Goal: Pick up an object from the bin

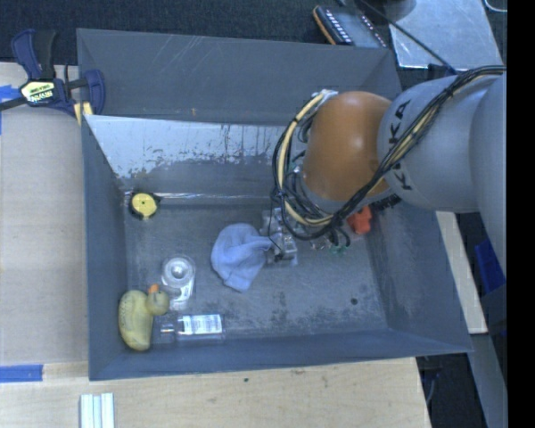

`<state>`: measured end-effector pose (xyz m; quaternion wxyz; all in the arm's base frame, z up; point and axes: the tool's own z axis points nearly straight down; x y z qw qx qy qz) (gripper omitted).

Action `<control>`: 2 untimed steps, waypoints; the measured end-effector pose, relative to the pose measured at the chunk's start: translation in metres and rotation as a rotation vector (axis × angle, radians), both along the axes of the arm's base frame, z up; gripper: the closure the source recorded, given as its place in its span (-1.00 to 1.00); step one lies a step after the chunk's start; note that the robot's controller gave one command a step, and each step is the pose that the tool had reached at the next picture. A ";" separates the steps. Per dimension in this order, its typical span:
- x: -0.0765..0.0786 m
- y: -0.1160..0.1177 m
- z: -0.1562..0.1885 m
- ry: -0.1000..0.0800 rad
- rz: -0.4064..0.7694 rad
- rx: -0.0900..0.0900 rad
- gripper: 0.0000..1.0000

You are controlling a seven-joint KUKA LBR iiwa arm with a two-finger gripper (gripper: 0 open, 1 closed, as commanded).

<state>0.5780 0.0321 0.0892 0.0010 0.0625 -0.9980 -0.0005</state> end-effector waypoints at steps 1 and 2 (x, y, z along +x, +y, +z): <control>0.001 0.000 0.021 -0.003 0.000 0.000 1.00; 0.002 0.000 0.042 -0.008 0.000 0.000 1.00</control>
Offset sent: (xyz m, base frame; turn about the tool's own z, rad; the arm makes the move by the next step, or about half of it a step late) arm 0.0000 -0.0001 0.0136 0.0000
